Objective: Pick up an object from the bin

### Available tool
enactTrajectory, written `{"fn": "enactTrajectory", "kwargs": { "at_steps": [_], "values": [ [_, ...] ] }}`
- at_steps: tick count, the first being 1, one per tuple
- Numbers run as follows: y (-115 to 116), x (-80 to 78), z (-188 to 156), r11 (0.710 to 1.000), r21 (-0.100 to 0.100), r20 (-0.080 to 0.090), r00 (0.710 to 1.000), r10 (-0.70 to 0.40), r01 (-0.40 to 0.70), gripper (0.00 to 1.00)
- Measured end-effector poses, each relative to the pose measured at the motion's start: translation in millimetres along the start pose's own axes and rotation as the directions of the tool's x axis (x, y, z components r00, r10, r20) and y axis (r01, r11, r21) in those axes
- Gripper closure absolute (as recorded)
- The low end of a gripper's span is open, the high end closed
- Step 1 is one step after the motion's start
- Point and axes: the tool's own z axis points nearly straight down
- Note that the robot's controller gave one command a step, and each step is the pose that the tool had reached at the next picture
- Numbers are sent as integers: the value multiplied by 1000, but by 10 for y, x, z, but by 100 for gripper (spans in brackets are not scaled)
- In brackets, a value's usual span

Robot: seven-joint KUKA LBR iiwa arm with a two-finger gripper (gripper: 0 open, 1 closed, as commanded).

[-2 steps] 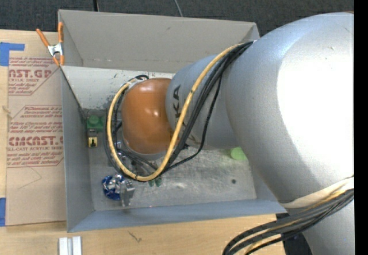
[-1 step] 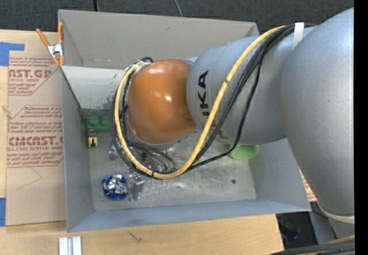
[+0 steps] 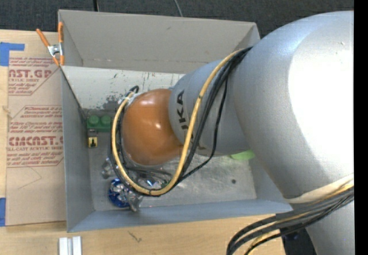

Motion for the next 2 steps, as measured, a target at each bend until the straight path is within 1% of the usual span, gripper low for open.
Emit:
{"fn": "enactTrajectory", "kwargs": {
  "at_steps": [1,2],
  "values": [
    [11,26,12,1000,-3,-10,1000,0,0,100],
    [-277,151,-1296,998,-2,-9,998,-59,59,100]
  ]
}}
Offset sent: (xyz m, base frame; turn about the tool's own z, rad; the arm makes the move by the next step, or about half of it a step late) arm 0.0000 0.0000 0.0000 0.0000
